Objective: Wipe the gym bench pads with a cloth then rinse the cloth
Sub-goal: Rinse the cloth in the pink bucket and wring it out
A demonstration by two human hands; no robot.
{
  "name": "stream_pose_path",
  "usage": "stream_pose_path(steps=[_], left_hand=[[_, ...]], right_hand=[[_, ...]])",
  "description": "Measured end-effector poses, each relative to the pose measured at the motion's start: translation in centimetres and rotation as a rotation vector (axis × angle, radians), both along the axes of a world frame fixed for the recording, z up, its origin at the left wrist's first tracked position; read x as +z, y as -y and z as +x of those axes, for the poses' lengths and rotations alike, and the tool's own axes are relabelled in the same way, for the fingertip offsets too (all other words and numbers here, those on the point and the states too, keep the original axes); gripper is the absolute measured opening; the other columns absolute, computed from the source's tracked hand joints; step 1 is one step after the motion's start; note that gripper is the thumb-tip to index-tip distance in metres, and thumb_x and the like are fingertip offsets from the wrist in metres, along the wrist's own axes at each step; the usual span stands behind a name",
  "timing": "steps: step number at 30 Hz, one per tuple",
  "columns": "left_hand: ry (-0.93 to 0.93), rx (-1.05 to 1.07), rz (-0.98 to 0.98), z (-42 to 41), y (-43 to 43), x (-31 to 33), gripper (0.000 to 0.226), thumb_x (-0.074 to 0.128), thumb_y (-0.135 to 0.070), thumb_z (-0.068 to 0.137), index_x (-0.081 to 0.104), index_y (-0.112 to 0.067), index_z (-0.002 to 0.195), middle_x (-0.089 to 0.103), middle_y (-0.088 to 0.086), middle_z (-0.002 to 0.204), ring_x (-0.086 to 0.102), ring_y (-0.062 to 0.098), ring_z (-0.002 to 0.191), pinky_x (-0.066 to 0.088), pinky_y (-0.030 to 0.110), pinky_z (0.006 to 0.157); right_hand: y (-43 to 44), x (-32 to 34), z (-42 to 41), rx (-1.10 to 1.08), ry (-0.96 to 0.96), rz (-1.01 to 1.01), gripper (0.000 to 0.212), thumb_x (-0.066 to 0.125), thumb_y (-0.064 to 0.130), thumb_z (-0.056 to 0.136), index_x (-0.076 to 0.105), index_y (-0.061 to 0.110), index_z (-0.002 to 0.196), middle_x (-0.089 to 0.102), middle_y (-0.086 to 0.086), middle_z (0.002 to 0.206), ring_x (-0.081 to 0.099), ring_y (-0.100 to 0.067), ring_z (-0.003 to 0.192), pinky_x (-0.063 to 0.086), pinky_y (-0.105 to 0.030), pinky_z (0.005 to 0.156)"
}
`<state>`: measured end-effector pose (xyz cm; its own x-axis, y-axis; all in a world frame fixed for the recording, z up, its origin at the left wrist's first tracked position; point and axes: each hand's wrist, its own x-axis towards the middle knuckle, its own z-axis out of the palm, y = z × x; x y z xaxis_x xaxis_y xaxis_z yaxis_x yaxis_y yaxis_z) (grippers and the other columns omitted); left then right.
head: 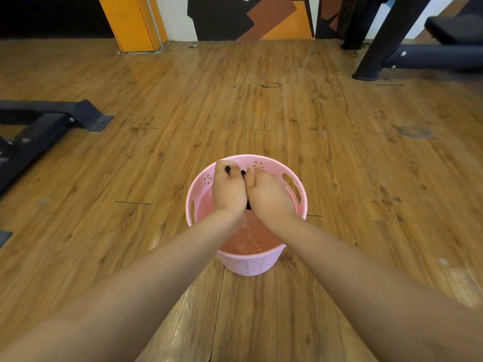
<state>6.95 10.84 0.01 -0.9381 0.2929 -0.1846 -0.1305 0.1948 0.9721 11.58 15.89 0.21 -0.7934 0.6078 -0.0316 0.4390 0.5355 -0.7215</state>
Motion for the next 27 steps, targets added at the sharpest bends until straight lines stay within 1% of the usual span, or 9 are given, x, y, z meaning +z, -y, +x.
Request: stream_pose_path(steps=[3,5,8,11,14,16,18,20,27], left_hand=[[0.019,-0.020,0.045,0.0,0.0,0.2,0.012,0.046,-0.013,0.099,0.048,-0.020,0.090,0.057,-0.003,0.077,0.057,0.018,0.071,0.048,0.033,0.068],[0.093,-0.042,0.042,-0.2,0.0,0.2,0.011,0.054,-0.020,0.096,0.050,-0.018,0.086,0.062,0.003,0.079,0.061,0.023,0.075,0.049,0.034,0.070],[0.332,-0.096,0.068,-0.4,0.3,0.8,0.025,0.059,-0.039,0.093,0.064,-0.015,0.100,0.073,0.005,0.091,0.069,0.023,0.083,0.057,0.036,0.074],[0.490,-0.091,0.086,-0.5,0.2,1.4,0.044,0.055,-0.057,0.090,0.065,-0.017,0.106,0.072,0.005,0.094,0.069,0.021,0.079,0.054,0.031,0.059],[0.306,-0.054,-0.010,-0.6,-0.1,0.8,0.048,0.046,-0.059,0.093,0.061,-0.017,0.112,0.070,0.004,0.094,0.067,0.022,0.078,0.055,0.032,0.065],[0.206,-0.018,-0.047,-0.6,-0.1,0.5,0.047,0.042,-0.057,0.095,0.061,-0.017,0.107,0.070,0.005,0.095,0.067,0.027,0.088,0.054,0.042,0.086],[0.157,-0.010,-0.096,-0.4,0.2,0.4,0.043,0.039,-0.053,0.098,0.060,-0.018,0.084,0.067,0.005,0.085,0.064,0.029,0.087,0.051,0.039,0.088],[0.116,-0.006,-0.137,-0.2,0.4,0.4,0.044,0.037,-0.051,0.100,0.054,-0.020,0.073,0.064,0.005,0.081,0.064,0.031,0.087,0.051,0.037,0.085],[0.154,-0.057,-0.123,-0.8,-0.2,-0.3,0.045,0.039,-0.049,0.099,0.064,-0.015,0.081,0.068,0.007,0.077,0.066,0.030,0.081,0.053,0.039,0.082]], right_hand=[[-0.7,-0.1,0.3,-0.039,-0.066,0.046,0.027,0.033,0.026,0.100,0.050,0.010,0.086,0.059,-0.009,0.068,0.055,-0.025,0.061,0.036,-0.034,0.051],[-1.0,0.0,0.7,-0.051,-0.126,0.045,0.020,0.038,0.028,0.098,0.048,0.013,0.088,0.059,-0.005,0.068,0.056,-0.023,0.062,0.038,-0.035,0.051],[-1.1,0.4,1.0,-0.044,-0.206,0.035,0.016,0.042,0.026,0.095,0.048,0.016,0.085,0.057,0.001,0.073,0.058,-0.022,0.067,0.040,-0.035,0.052],[-1.2,0.0,0.1,-0.025,-0.066,0.010,0.023,0.034,0.028,0.098,0.051,0.014,0.093,0.056,-0.003,0.088,0.053,-0.023,0.073,0.030,-0.032,0.051],[-0.8,0.0,-0.7,-0.001,0.171,-0.147,0.051,0.018,0.042,0.102,0.048,0.012,0.130,0.053,0.002,0.083,0.052,-0.020,0.057,0.035,-0.030,0.049],[-0.6,-0.1,-1.1,-0.012,0.212,-0.214,0.069,0.014,0.052,0.100,0.066,0.007,0.096,0.055,0.001,0.062,0.055,-0.021,0.052,0.044,-0.031,0.056],[-0.5,-0.5,-1.2,-0.040,0.194,-0.201,0.073,0.014,0.055,0.100,0.060,0.014,0.061,0.055,0.001,0.053,0.058,-0.023,0.062,0.042,-0.033,0.069],[-0.4,-0.6,-1.0,-0.020,0.187,-0.106,0.069,0.014,0.052,0.101,0.058,0.019,0.059,0.054,0.003,0.058,0.059,-0.023,0.075,0.039,-0.033,0.073],[-1.2,0.1,-0.3,0.017,0.131,0.087,0.057,0.019,0.040,0.104,0.061,0.013,0.074,0.058,-0.004,0.066,0.053,-0.022,0.064,0.036,-0.031,0.061]])
